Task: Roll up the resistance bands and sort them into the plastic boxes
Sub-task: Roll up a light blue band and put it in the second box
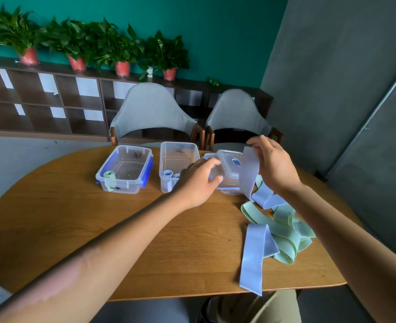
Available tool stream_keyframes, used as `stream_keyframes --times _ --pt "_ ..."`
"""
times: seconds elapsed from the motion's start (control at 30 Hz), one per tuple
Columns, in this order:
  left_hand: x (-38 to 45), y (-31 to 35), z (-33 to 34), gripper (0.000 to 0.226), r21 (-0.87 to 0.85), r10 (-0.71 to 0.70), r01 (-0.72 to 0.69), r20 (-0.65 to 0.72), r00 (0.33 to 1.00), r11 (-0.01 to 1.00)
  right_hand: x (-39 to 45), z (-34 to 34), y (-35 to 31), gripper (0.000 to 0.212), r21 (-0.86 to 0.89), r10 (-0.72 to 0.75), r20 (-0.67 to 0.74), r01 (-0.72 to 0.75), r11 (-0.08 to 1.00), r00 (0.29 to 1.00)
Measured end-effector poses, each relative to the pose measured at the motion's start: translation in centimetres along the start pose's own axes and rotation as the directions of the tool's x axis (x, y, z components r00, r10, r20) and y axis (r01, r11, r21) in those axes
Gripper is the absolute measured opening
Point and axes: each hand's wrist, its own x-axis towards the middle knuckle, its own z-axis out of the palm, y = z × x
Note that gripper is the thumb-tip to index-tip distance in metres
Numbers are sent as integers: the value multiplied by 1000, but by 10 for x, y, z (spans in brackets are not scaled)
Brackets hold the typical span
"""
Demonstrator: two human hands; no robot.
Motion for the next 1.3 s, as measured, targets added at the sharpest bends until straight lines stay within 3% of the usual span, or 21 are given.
stream_keyframes --times 0.2,0.3,0.37,0.43,0.53,0.6,0.7,1.0,1.1,1.3 --pt "6 17 -10 44 -194 -49 34 -73 996 980 5 -8 -36 26 178 -107 -33 111 978 994" --pt "8 13 -14 25 -217 -69 42 -119 990 975 5 -3 -55 25 359 -70 6 64 931 997" --pt "5 7 -18 30 -244 -62 31 -119 991 969 3 2 -66 25 465 -15 24 2 885 1000" --pt "2 0 -23 33 -308 -81 36 -134 988 951 -1 11 -77 28 613 59 58 -82 786 997" --pt "-5 -7 -34 17 -447 -132 46 -163 978 894 -10 31 -91 37 824 145 315 -346 448 938" --pt "-9 -13 -43 17 -501 -156 53 -166 974 864 -21 51 -95 42 811 49 495 -481 332 868" --pt "-18 -24 -58 19 -523 -177 66 -165 970 850 -44 75 -106 42 776 -62 608 -576 259 791" --pt "-32 -83 -82 13 -364 -283 180 -253 925 914 -87 122 -140 29 742 -50 667 -655 147 744" --pt "-33 -100 -80 26 -307 -346 256 -287 893 917 -98 127 -147 32 705 -56 708 -702 99 704" --pt "-34 -135 -61 30 -248 -451 392 -260 854 886 -114 142 -153 32 668 0 738 -729 148 675"
